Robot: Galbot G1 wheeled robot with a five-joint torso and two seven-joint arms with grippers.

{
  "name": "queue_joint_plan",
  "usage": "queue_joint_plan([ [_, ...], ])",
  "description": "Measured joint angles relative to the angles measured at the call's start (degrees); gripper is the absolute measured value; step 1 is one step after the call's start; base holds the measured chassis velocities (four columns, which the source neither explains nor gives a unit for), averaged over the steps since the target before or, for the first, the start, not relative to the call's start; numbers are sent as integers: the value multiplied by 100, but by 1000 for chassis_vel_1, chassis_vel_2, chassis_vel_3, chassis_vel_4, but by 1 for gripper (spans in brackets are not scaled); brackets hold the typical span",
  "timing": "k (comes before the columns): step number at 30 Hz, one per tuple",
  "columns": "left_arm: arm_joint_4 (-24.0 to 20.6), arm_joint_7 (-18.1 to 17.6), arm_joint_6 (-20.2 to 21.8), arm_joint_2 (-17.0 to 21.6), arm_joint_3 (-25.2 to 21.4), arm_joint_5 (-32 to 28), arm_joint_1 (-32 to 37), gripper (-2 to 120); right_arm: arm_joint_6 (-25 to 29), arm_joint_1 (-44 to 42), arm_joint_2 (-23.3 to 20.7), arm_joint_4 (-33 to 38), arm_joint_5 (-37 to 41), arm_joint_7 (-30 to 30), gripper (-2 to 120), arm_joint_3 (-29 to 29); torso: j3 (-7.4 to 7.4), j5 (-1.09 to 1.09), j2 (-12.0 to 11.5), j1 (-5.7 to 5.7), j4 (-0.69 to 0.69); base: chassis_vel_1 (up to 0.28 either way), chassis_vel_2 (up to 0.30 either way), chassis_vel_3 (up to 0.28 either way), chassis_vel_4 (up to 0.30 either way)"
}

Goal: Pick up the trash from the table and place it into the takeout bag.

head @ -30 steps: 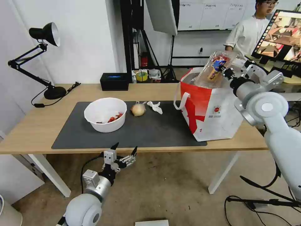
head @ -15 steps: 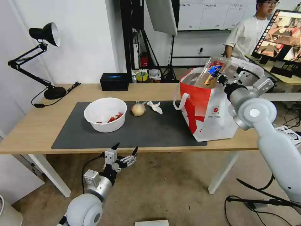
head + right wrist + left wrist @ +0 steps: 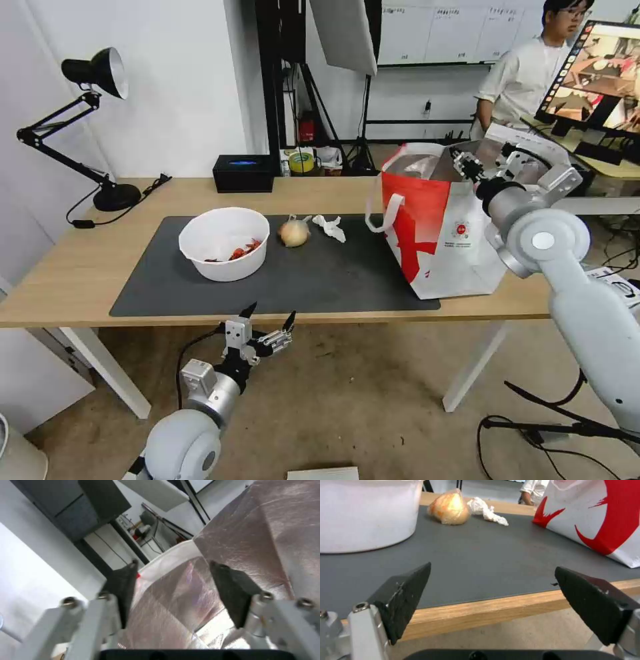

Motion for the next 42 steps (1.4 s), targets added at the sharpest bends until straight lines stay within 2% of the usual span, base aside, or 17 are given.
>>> queue_joint_plan([
  [1,-2,-1,0,2,-2,-4,0,100,-28,0,0,10,8,3,64,0,0,0,0,0,0,0,0,0,0],
  [3,-9,-1,2,4,-5,-7,0,100,-50,-3,-4,30,16,7,72,0,0,0,0,0,0,0,0,0,0],
  [4,-9,-1,2,4,-5,-7,0,100,-50,-3,-4,30,16,7,72,0,0,0,0,0,0,0,0,0,0],
  [7,-21,-1,3,-5,-14,-6,22,100,-59,-36,-5,52,20,9,87,1,0,0,0,0,0,0,0,0,0],
  [12,-39,-1,4,-8,-40,1,48,100,-61,-50,-11,68,23,-3,98,3,0,0,0,0,0,0,0,0,0],
  [21,-91,-2,4,28,-132,-10,56,100,-12,48,-48,174,-9,-244,100,4,0,0,0,0,0,0,0,0,0],
  [33,-211,-22,-55,34,-334,-16,163,100,103,-161,-298,833,-2,-1097,100,64,0,-1,0,0,1,0,0,0,0],
  [36,-265,-23,-147,48,-449,-16,248,100,-5,-796,-479,1206,-601,-1759,100,204,0,0,0,0,0,0,0,0,0],
  [37,-265,-23,-147,48,-449,-16,248,100,-5,-796,-479,1206,-601,-1759,100,204,0,0,0,0,0,0,0,0,0],
  [40,-271,-21,-288,58,-531,-18,291,100,30,-1516,-621,1561,-1451,-2360,100,394,-1,1,0,0,0,0,0,0,0],
  [42,-271,-19,-319,67,-545,-22,289,100,82,-1805,-661,1708,-1729,-2547,100,520,0,1,0,0,0,0,0,0,0],
])
